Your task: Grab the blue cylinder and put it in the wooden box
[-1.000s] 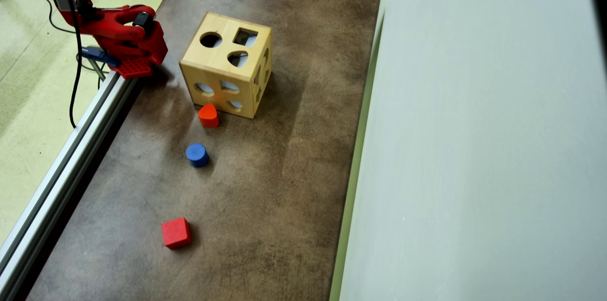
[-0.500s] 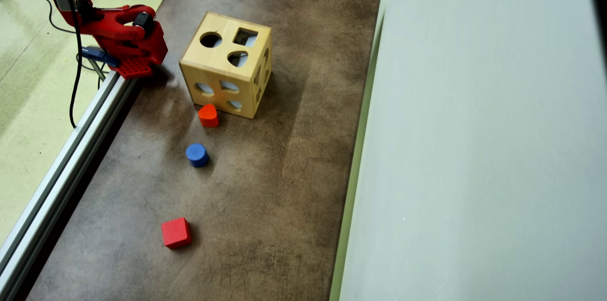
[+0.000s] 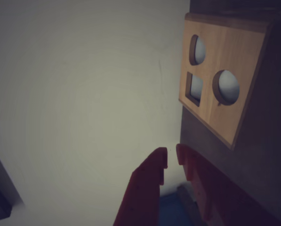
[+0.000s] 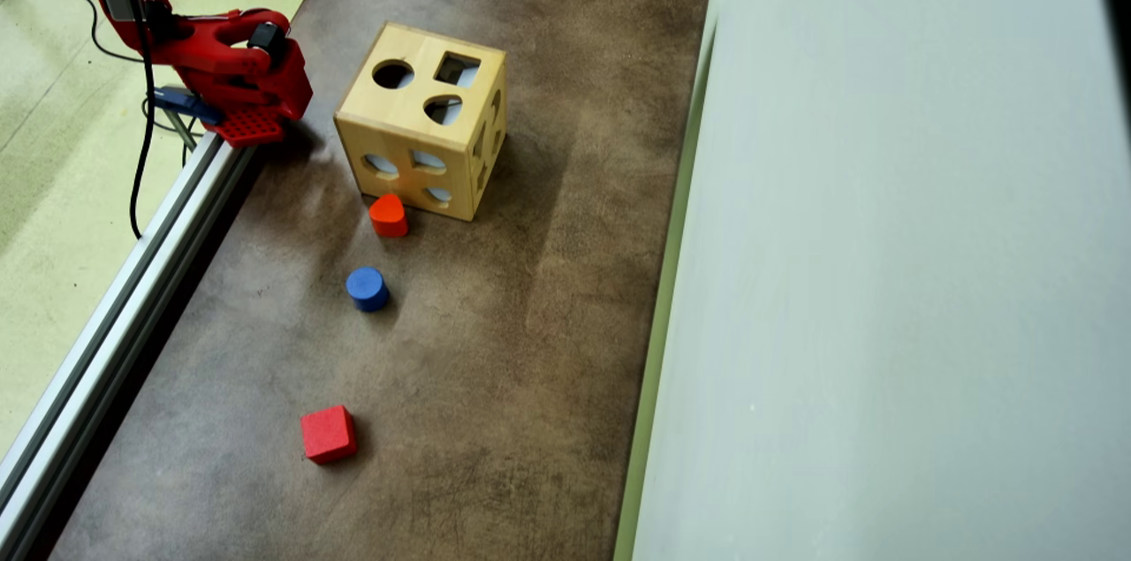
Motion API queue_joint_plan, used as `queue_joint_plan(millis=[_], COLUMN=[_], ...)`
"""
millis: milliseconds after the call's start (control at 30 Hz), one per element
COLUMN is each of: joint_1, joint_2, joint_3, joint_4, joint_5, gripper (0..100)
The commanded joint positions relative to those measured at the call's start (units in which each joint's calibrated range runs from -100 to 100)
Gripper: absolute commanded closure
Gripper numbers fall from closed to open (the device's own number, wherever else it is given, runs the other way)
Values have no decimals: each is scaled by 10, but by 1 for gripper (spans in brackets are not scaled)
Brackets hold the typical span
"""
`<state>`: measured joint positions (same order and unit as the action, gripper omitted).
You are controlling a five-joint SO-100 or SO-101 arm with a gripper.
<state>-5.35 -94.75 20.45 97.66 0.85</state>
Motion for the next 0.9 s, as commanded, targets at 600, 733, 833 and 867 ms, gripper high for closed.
queue_joint_plan(millis=[600,733,833,867], joint_1=[6,39,94,111], joint_2=[302,329,367,384], joint_3=[-159,-149,-149,-149], joint_4=[0,0,-1,-1], joint_5=[19,42,52,55], gripper=[88,88,88,88])
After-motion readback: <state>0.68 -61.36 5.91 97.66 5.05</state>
